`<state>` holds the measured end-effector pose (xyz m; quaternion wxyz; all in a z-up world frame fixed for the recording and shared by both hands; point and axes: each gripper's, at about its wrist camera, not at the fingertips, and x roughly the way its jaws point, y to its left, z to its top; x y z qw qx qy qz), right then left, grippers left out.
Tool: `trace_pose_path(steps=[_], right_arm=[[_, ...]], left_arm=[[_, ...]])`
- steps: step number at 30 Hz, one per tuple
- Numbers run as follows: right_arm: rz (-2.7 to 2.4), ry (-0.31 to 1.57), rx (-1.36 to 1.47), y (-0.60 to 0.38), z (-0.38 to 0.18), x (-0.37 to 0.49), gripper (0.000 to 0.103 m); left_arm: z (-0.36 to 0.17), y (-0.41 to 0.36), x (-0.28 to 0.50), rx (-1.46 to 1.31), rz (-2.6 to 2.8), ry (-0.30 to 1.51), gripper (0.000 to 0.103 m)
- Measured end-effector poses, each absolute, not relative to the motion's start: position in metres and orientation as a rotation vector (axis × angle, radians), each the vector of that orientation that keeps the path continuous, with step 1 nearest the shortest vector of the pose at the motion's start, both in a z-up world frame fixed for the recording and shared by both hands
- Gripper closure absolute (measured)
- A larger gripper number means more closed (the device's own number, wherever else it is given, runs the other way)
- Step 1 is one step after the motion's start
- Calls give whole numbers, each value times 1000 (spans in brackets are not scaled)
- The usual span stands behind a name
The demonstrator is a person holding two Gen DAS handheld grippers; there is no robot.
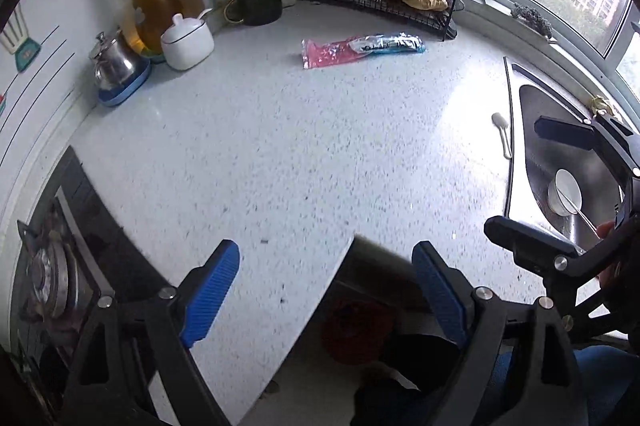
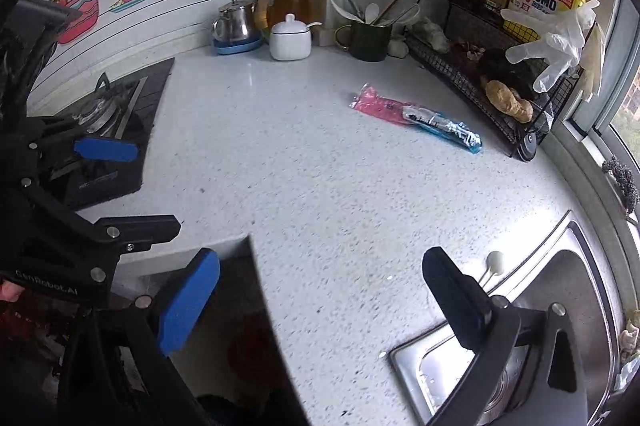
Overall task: Collect trash
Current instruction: 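Raise both tools back up to the counter, then grasp the pink and blue toothbrush package with the left tool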
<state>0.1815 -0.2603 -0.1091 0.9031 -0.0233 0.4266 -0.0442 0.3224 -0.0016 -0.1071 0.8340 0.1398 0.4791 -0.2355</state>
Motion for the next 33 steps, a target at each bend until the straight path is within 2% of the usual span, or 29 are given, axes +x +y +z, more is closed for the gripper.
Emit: trace_pose_path(steps=[20, 21, 33], right_arm=[[-469, 897, 205, -377, -100, 236, 1], [-484, 900, 220, -381, -100, 239, 1], [-604, 915, 278, -432, -127, 279, 1]], left_arm=[[-104, -146, 472, 612, -871, 973, 16], [-106, -152, 477, 658, -893, 1022, 16], [-149, -216, 549, 740, -1024, 1038, 16]])
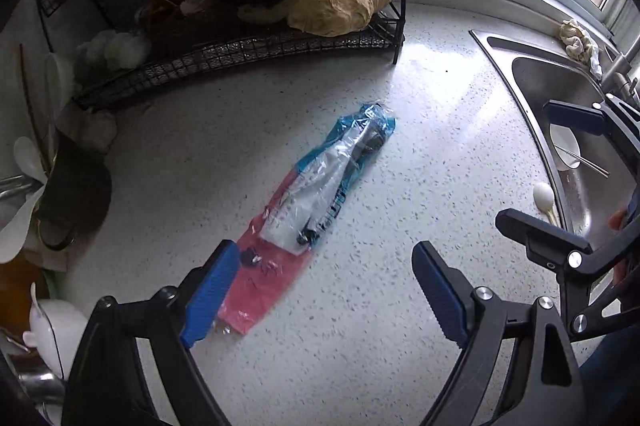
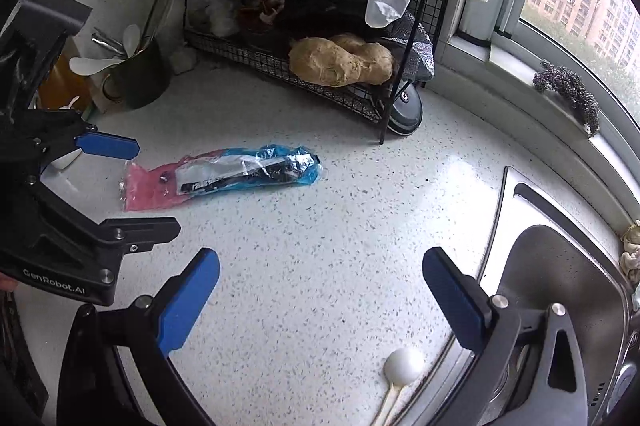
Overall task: Collect trash
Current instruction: 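Grasp the pink and blue toothbrush package with the left tool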
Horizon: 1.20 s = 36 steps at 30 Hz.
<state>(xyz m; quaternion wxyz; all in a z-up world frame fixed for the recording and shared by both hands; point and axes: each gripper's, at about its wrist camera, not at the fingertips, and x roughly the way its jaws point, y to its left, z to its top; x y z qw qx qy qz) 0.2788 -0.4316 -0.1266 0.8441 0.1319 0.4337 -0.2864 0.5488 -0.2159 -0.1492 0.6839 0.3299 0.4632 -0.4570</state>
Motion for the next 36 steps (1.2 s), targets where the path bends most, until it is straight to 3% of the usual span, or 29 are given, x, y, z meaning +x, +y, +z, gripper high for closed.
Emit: trace_pose_path(steps=[10, 18, 21, 23, 25, 28, 36], right_arm=[[-646, 970, 312, -465, -162, 309, 1], [-691, 946, 317, -472, -169, 311, 1], [-706, 938, 317, -473, -168, 307, 1], [-719, 936, 303, -471, -167, 302, 1], [-727, 936, 303, -469, -166, 296, 1], [-732, 927, 305, -462, -164, 287, 1], [-688, 926, 325, -452, -158, 258, 1]], left_arm=[[-200, -252, 586, 811, -1095, 1088, 16], [-202, -270, 589, 831, -1168, 1048, 17], [-200, -274, 582, 860, -1174, 1037, 28], [-196, -272, 579, 858, -1179, 1035, 46], [-193, -272, 574, 858, -1179, 1037, 71], [-194, -271, 566, 858, -1176, 1044, 85], [-179, -262, 536, 806, -1143, 1024, 88]])
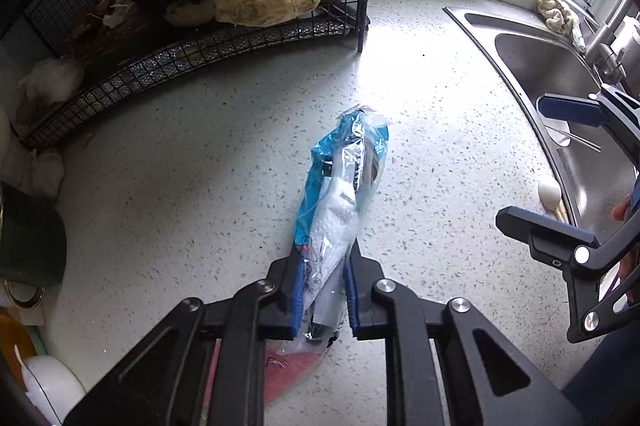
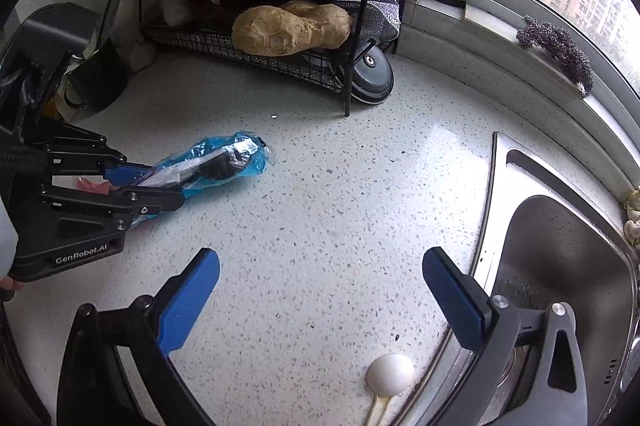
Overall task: Collect trash
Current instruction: 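Grasp the white plastic spoon by the sink with the right tool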
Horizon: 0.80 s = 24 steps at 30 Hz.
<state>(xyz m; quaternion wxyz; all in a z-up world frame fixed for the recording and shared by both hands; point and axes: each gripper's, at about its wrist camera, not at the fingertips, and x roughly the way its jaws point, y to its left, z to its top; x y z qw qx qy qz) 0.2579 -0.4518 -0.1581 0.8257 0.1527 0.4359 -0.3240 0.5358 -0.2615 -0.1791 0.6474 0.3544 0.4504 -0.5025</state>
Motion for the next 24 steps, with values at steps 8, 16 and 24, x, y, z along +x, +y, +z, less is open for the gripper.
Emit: trace_pose_path(steps=[8, 16, 24], right_arm=[[-681, 903, 335, -425, -144, 215, 1], [-675, 901, 348, -409, -147, 194, 1], [-655, 963, 395, -413, -165, 182, 12]], left_arm=[[-172, -261, 489, 774, -1100, 993, 88], [-169, -260, 444, 734, -1092, 985, 88], [-183, -260, 428, 736, -1070, 1011, 88]])
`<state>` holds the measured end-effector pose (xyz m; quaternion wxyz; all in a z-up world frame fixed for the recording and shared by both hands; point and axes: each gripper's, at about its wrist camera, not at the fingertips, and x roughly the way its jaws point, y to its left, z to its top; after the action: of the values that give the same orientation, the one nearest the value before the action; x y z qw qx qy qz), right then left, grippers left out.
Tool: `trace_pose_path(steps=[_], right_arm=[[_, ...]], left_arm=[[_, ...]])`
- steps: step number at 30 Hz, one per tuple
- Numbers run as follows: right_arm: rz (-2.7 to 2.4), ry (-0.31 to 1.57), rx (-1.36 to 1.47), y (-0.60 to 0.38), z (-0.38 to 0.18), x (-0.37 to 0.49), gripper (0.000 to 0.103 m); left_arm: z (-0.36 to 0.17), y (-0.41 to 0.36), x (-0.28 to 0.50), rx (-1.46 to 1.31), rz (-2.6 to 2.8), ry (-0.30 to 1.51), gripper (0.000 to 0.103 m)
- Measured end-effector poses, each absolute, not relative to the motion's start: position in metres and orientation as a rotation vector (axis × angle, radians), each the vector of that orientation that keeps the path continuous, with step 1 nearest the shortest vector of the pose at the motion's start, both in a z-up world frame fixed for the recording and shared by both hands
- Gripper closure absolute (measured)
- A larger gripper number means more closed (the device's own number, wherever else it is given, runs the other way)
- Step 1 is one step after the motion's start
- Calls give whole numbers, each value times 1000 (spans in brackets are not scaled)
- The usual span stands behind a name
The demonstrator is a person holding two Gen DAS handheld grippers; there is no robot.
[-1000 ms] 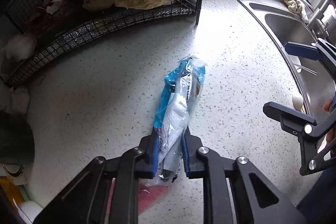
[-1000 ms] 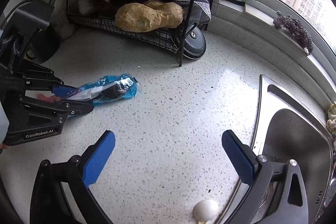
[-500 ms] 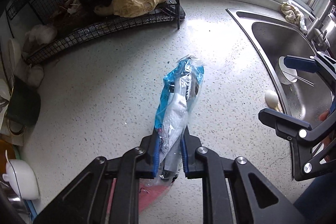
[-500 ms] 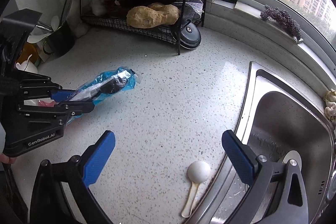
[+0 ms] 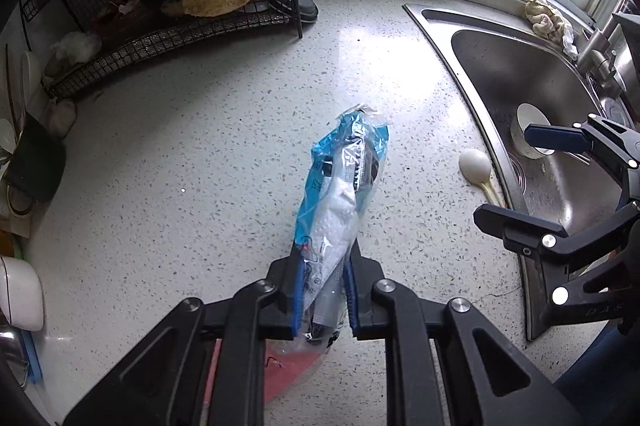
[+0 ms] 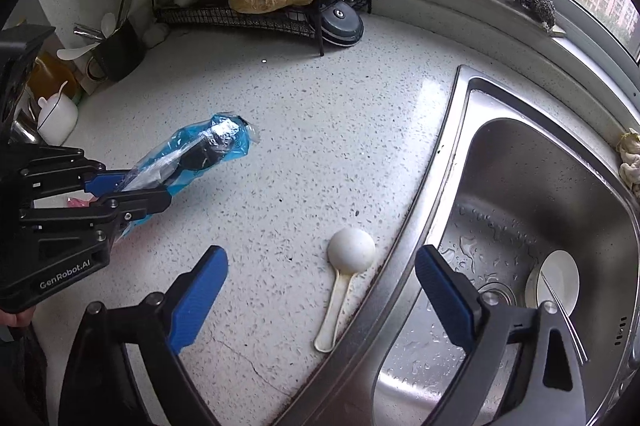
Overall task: Collect trash
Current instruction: 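Grasp the white plastic spoon by the sink with the right tool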
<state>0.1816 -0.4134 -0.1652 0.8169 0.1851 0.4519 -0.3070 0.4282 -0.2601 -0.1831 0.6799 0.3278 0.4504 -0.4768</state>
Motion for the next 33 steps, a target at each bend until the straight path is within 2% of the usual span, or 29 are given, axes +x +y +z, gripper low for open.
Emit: trace_pose_path(steps=[5, 7, 9, 13, 15, 18, 33], right_arm=[[-633, 989, 394, -421, -174, 178, 14], [-623, 1000, 393, -425, -177, 180, 23], [-608, 1025, 395, -428, -182, 182, 38], [-570, 1027, 355, -426, -180, 186, 49], [-539, 1041, 344, -426, -181, 189, 66], [-495, 1056, 321, -423, -184, 187, 74], [-234, 1003, 170, -367, -150, 188, 76]], left_arm=[[-183, -251, 431, 722, -1059, 1014, 88], [-185, -251, 430, 730, -1048, 1014, 88], [-189, -250, 430, 733, -1030, 1022, 88], [-193, -246, 430, 708, -1004, 1044, 88], [-195, -243, 429, 703, -981, 1051, 88], [-197, -238, 428, 691, -944, 1062, 88], [-175, -164, 394, 531, -751, 1089, 88]])
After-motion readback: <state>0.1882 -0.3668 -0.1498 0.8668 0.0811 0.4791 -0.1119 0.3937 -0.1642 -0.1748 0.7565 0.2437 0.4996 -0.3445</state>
